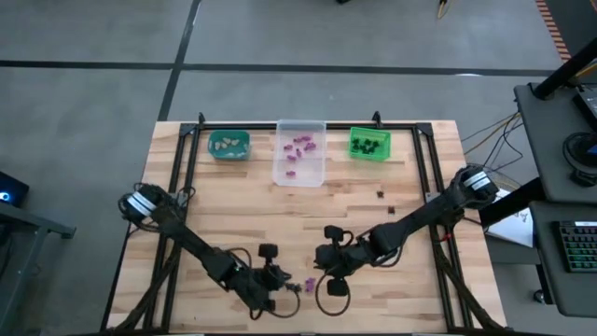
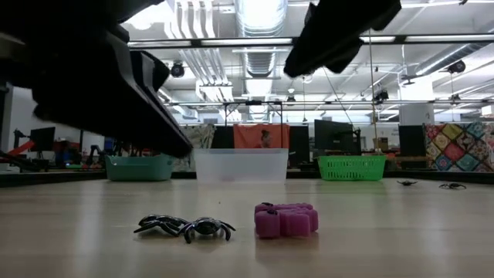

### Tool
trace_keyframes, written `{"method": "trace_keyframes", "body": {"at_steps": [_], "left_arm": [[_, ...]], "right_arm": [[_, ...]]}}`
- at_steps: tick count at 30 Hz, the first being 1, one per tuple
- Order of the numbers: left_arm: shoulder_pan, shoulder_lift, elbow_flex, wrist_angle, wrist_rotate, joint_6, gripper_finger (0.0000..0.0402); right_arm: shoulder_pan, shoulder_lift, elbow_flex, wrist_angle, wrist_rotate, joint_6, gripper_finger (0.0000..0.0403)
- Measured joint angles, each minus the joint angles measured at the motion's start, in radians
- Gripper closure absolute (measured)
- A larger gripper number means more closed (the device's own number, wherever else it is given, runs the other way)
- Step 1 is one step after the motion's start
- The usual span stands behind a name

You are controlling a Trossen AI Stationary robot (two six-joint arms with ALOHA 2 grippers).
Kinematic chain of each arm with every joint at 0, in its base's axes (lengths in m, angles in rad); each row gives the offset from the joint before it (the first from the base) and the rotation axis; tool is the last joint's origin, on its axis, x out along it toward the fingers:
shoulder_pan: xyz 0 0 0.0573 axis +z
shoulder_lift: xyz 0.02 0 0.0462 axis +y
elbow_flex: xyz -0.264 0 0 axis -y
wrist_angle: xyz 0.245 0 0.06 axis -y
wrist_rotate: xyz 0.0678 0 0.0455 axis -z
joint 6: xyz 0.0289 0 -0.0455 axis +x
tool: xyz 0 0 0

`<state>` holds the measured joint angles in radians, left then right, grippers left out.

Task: Sort Halloween decoration
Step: Put the black spider toy into the green bin

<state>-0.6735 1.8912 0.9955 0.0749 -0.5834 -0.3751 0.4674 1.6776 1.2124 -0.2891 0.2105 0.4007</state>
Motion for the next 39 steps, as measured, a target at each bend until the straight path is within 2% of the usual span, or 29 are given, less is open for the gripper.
{"method": "trace_keyframes", "body": {"at_steps": [4, 14, 27, 31, 35, 39], "left_arm": [[-0.002, 0.051, 0.054, 0.002, 0.05, 0.003, 0.0402], [-0.027, 0.062, 0.07, -0.041, 0.054, -0.047, 0.0402], [-0.026, 0.1, 0.069, -0.062, 0.06, -0.102, 0.0402], [-0.026, 0.097, 0.07, -0.127, 0.018, -0.122, 0.0402], [-0.025, 0.088, 0.066, -0.23, -0.153, -0.209, 0.0402], [-0.025, 0.046, 0.068, -0.247, -0.181, -0.209, 0.0402]], "right_arm": [[0.013, 0.056, -0.001, 0.078, 0.001, -0.007, 0.0347], [0.033, 0.184, -0.001, 0.255, 0.0, -0.036, 0.0351], [0.037, 0.206, -0.002, 0.304, 0.0, -0.039, 0.0351], [0.037, 0.206, -0.002, 0.31, 0.0, -0.046, 0.0351], [0.036, 0.206, -0.001, 0.332, 0.001, -0.048, 0.0351], [0.036, 0.206, -0.001, 0.336, 0.047, -0.047, 0.0351]]}}
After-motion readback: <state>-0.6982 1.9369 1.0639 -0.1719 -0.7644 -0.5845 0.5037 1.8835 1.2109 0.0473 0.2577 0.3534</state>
